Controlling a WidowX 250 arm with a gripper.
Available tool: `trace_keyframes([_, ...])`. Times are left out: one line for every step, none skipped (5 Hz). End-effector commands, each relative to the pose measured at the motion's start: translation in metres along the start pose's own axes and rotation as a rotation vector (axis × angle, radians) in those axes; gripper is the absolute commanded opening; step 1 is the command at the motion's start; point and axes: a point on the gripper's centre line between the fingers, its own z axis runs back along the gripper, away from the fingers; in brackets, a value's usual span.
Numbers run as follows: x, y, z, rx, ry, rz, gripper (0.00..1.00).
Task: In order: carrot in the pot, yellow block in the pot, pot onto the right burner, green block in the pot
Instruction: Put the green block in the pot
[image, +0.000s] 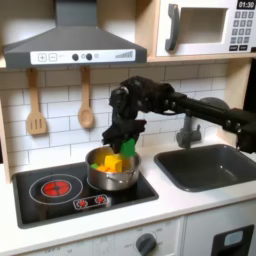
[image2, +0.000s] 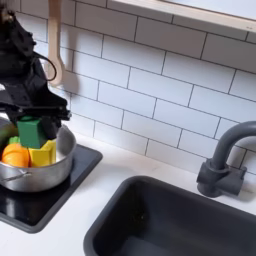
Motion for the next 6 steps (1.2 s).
trace_keyframes([-0.005, 0.004, -0.013, -0.005, 0.029, 0.008, 0.0])
trace_keyframes([-0.012, 0.007, -0.021, 0.001, 0.045, 0.006, 0.0])
trace_keyframes([-0.013, 0.004, -0.027, -0.012, 0.048, -0.002, 0.0])
trace_keyframes([-0.013, 0.002, -0.032, -0.013, 0.054, -0.018, 0.0])
trace_keyframes([-0.01, 0.004, -0.03, -0.008, 0.057, -0.009, 0.9])
trace_keyframes([-0.014, 0.004, -0.035, -0.016, 0.068, -0.007, 1.0])
